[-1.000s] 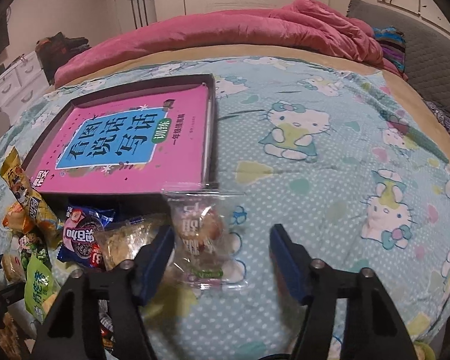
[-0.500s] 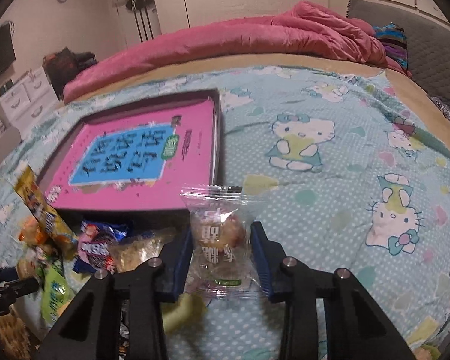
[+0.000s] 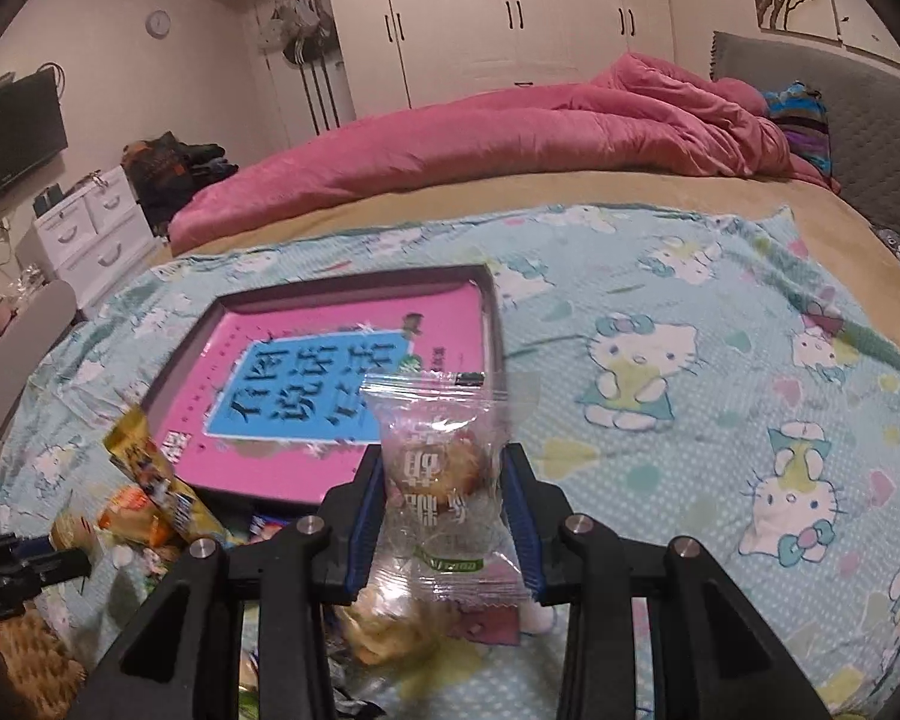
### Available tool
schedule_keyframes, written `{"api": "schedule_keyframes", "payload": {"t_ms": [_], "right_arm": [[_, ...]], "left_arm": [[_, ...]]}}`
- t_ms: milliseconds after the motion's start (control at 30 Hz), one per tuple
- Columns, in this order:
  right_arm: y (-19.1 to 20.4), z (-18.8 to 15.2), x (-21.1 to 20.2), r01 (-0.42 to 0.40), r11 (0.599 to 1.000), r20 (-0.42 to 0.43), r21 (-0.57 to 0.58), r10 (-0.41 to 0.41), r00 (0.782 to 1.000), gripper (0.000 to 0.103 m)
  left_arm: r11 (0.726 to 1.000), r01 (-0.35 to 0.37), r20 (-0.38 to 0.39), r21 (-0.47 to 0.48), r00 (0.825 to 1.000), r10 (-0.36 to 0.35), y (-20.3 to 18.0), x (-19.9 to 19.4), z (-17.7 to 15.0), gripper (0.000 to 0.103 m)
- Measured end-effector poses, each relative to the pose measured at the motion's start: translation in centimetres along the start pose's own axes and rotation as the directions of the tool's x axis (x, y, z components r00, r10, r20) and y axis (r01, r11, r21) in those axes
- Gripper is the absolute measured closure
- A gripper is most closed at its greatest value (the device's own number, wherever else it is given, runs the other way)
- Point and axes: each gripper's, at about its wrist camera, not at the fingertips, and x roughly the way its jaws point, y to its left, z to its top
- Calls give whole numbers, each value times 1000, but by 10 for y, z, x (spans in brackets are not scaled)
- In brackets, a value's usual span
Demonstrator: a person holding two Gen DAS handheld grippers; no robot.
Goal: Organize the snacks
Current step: 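Carry both wrapped cakes into the tray and open both grippers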
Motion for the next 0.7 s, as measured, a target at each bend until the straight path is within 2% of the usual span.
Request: {"api": "schedule_keyframes", "payload": {"t_ms": [300, 700], "right_arm": [[15, 9, 12, -33, 999, 7, -27, 34, 999, 64], [22, 15, 42, -45, 998, -22, -32, 45, 999, 64]], "left_arm": [[999, -14, 19, -46, 1000, 15, 19, 14, 36, 65], [998, -9, 32, -56, 999, 11, 23, 53, 82, 65]]}}
